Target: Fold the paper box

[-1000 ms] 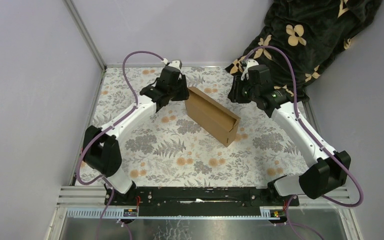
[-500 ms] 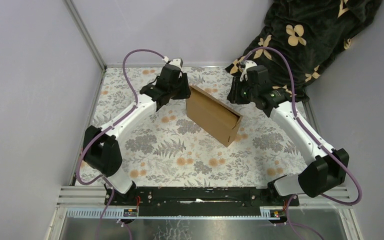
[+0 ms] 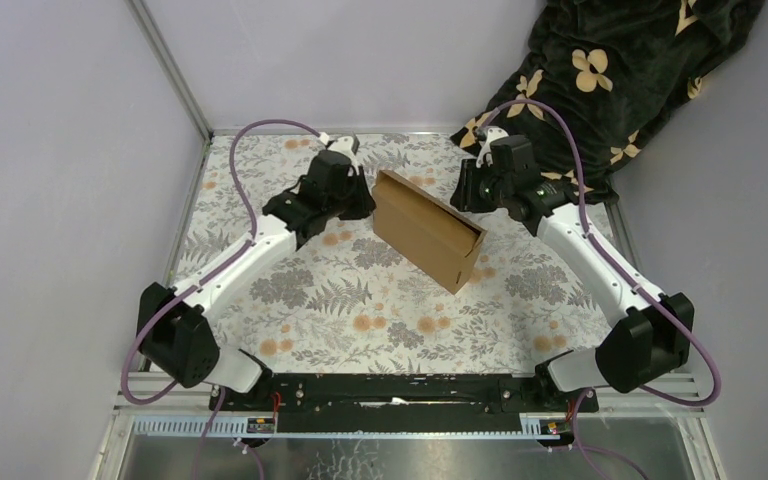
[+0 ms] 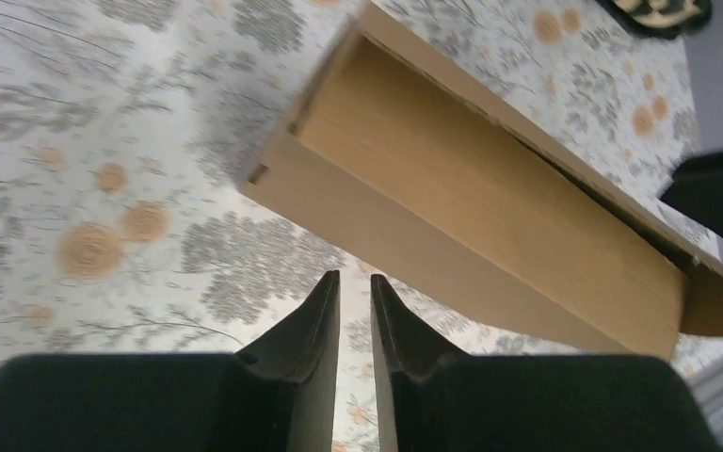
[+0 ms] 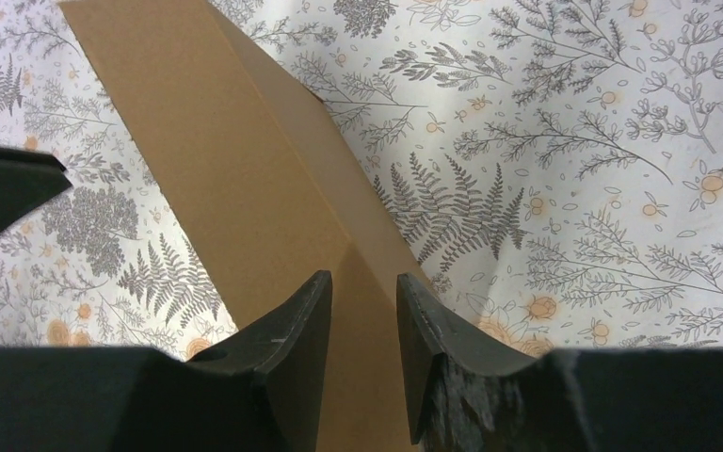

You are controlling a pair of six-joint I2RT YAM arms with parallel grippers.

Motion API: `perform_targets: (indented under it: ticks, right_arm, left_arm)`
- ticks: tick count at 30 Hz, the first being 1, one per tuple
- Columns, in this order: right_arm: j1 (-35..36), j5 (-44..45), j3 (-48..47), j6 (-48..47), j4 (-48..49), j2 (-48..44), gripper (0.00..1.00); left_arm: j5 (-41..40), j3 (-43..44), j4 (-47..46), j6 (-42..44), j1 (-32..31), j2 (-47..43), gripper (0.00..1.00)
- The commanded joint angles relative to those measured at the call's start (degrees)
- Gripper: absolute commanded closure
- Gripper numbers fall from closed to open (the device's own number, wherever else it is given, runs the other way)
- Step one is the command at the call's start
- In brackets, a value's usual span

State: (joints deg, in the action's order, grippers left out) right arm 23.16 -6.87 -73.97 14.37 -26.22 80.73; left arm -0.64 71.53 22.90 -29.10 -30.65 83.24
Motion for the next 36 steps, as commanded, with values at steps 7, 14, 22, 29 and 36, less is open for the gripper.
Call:
perform_targets:
  ticks: [7, 14, 22, 29, 36]
  right_arm:
    - [0.2, -3.4, 5.7, -0.5, 4.6, -7.8, 0.60]
    - [0.2, -5.1, 11.2, 0.7, 7.3, -12.4, 0.60]
    - [0.2, -9.0, 15.6, 2.3, 9.7, -14.3, 0.63]
    - [0.5, -10.7, 18.3, 3.5, 11.4, -15.4, 0.66]
    - [0.8, -10.4, 20.2, 3.8, 11.7, -16.2, 0.68]
  left_arm:
    - [5.3, -6.0, -12.8, -8.1, -11.5, 3.4, 0.80]
    - [3.5, -2.8, -14.0, -8.8, -13.7, 7.3, 0.82]
    - [0.9, -0.4, -13.1, -8.3, -13.7, 8.7, 0.82]
    - [0.9, 2.4, -12.6, -8.3, -13.7, 10.6, 0.83]
    - [0.9, 4.4, -12.2, -8.5, -13.8, 11.8, 0.83]
